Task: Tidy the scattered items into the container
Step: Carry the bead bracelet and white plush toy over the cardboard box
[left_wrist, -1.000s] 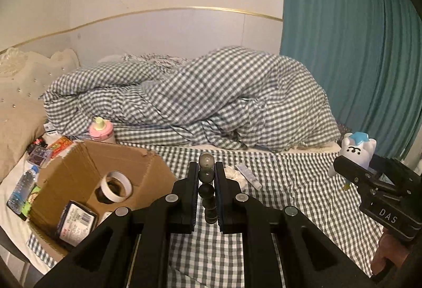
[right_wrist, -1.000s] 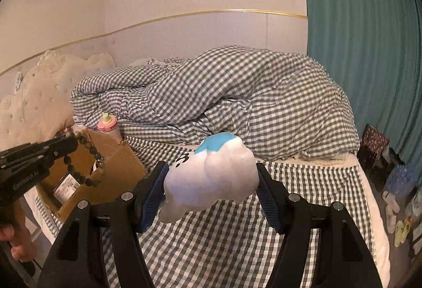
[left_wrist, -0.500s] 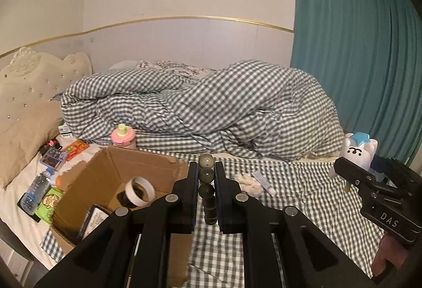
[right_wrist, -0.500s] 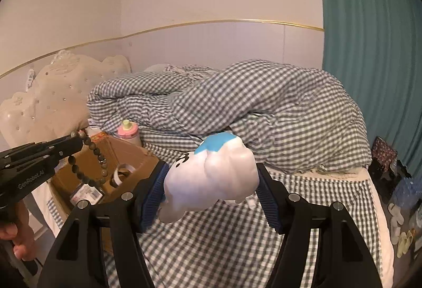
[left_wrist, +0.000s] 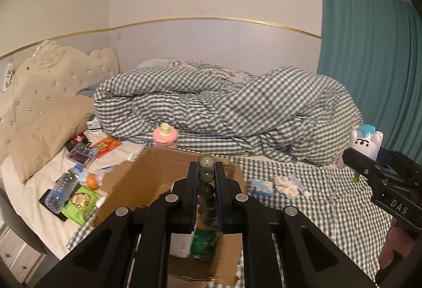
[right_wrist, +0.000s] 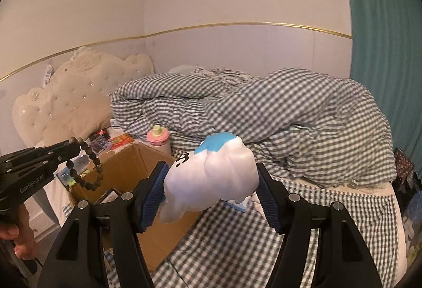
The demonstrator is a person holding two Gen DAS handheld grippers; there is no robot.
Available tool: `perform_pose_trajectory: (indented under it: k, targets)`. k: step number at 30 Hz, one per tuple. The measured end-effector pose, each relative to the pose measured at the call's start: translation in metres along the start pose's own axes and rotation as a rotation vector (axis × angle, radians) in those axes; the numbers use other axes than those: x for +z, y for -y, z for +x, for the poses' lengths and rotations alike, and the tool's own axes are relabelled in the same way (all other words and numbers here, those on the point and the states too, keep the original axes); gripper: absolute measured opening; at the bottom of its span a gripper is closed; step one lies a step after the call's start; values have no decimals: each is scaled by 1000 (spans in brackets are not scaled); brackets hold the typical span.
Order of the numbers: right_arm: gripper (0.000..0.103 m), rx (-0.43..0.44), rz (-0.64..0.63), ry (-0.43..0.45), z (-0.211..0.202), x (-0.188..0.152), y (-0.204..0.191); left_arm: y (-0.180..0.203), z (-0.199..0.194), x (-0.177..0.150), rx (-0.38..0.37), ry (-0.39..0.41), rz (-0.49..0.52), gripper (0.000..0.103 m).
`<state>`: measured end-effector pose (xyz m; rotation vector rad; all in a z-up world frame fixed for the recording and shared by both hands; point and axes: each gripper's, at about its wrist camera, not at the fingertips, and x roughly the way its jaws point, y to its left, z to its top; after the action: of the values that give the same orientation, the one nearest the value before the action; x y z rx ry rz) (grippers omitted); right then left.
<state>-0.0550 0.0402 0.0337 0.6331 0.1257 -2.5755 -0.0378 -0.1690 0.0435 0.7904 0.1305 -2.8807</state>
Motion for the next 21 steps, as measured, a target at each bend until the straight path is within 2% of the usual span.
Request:
perform_pose_trajectory:
  k: [14,21]
  targets:
    - [65,64,-64,-21,35,11,-54,-51,21,-7,32,-46,-46,11]
    - [65,81,-74,-53,60,6,-67,-64,50,-18,24,-124,-62,11]
